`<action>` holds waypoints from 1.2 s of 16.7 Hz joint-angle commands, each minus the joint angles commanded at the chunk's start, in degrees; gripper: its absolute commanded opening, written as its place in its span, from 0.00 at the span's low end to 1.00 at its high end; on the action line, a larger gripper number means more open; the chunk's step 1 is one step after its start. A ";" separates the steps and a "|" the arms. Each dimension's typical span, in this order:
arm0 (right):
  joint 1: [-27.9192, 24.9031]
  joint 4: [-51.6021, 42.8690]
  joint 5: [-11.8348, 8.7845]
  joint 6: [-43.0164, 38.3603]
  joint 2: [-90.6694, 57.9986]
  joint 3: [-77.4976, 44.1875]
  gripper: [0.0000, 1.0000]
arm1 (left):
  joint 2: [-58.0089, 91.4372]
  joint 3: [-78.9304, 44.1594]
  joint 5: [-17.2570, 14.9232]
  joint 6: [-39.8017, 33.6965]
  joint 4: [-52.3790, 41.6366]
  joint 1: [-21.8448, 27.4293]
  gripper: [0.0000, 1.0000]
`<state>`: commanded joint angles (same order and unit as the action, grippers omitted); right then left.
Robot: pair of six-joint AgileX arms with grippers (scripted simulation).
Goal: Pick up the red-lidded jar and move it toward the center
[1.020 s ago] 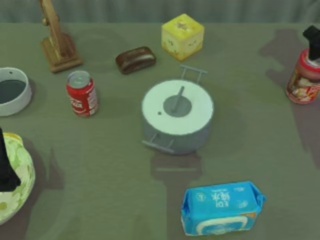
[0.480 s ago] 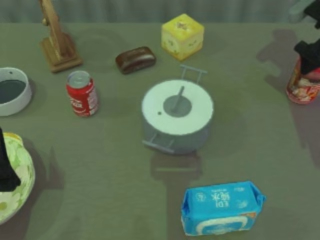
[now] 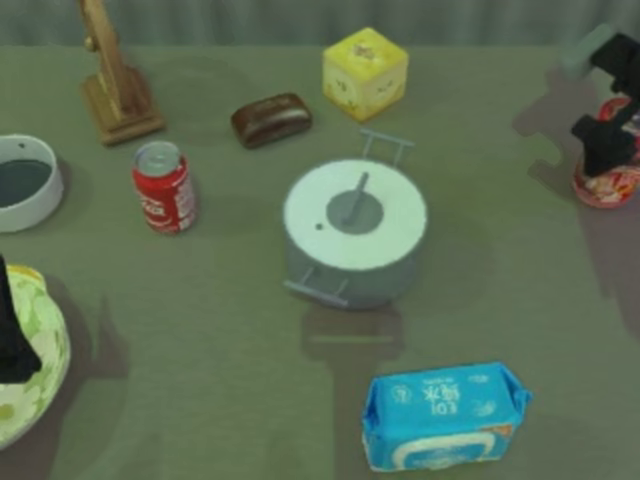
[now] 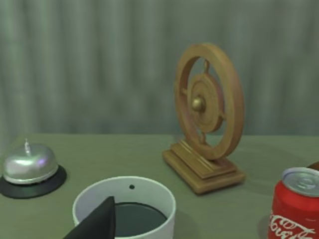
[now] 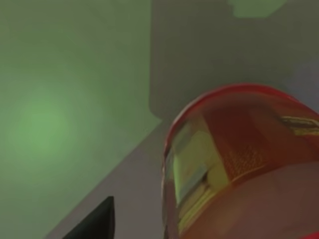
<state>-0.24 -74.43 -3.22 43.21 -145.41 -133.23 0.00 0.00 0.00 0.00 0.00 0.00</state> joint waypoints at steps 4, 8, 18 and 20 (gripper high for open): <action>-0.05 1.23 0.00 -0.05 0.07 1.23 1.00 | 0.00 0.00 0.00 0.00 0.00 0.00 1.00; -0.05 1.23 0.00 -0.05 0.07 1.23 0.77 | 0.00 0.00 0.00 0.00 0.00 0.00 1.00; -0.05 1.23 0.00 -0.05 0.07 1.23 0.02 | 0.00 0.00 0.00 0.00 0.00 0.00 1.00; -0.05 1.23 0.00 -0.05 0.07 1.23 0.00 | 0.00 0.00 0.00 0.00 0.00 0.00 1.00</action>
<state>-0.29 -73.20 -3.22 43.16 -145.33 -132.00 0.00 0.00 0.00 0.00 0.00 0.00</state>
